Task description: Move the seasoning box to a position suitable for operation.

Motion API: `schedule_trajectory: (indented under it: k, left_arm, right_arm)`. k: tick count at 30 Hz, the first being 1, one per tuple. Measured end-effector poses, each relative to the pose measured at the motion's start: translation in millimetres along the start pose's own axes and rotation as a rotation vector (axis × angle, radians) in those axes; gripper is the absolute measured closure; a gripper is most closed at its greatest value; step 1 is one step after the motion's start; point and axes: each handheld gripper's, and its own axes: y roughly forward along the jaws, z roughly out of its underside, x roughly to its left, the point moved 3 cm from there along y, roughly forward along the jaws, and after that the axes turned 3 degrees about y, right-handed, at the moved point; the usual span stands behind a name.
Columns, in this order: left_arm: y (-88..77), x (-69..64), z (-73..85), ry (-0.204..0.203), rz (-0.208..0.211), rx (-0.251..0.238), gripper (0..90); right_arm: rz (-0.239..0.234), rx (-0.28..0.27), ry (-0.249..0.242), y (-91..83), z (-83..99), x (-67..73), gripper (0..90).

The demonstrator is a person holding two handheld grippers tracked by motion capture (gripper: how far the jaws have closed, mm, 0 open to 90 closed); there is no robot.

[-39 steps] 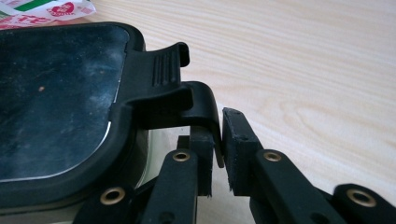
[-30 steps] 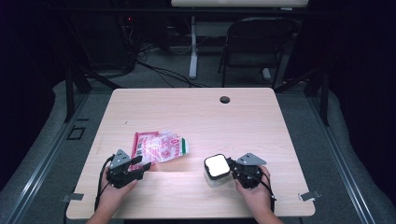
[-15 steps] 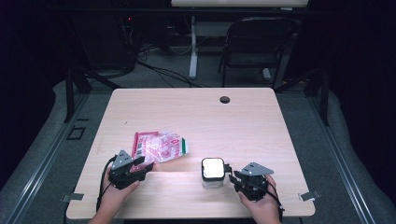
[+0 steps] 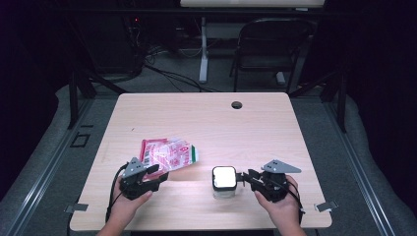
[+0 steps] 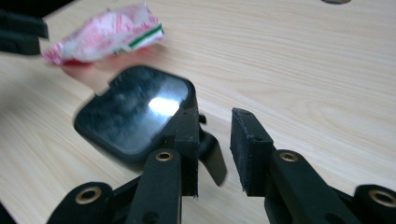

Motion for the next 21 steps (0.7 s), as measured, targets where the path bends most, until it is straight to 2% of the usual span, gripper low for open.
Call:
schedule_trajectory:
  k: [1,5,7,8,10,13,18,21]
  left_arm:
    - [1.4,-4.4,-3.3,0.007,0.009,0.009,48.7]
    - [4.0,-8.9,-8.1,0.016,0.023,0.014,48.8]
    - [6.2,-11.5,-10.6,0.010,0.033,0.006,52.5]
    - [7.5,-13.7,-12.6,0.009,0.039,0.010,52.5]
    - [11.0,-18.9,-17.1,0.021,0.042,0.011,54.2]
    - [13.2,-23.7,-21.1,0.029,0.041,0.011,55.9]
    - [21.6,-37.2,-28.6,0.038,0.066,0.007,58.5]
    - [28.3,-45.4,-31.4,0.060,0.090,0.019,62.3]
  right_arm:
    - [-0.010,0.003,0.029,2.0,-4.2,-0.3,72.9]
    - [-0.027,0.019,0.059,5.8,-7.9,-0.6,74.1]
    - [-0.056,0.036,0.096,8.5,-10.0,-0.1,75.8]
    - [-0.056,0.036,0.096,8.5,-10.0,-0.1,75.8]
    - [-0.074,0.044,0.131,11.3,-11.7,0.9,76.8]
    - [-0.078,0.054,0.137,11.9,-12.0,1.2,78.2]
    - [-0.073,0.078,0.158,14.4,-10.5,1.7,79.3]
    - [-0.073,0.085,0.164,15.4,-8.8,0.9,80.8]
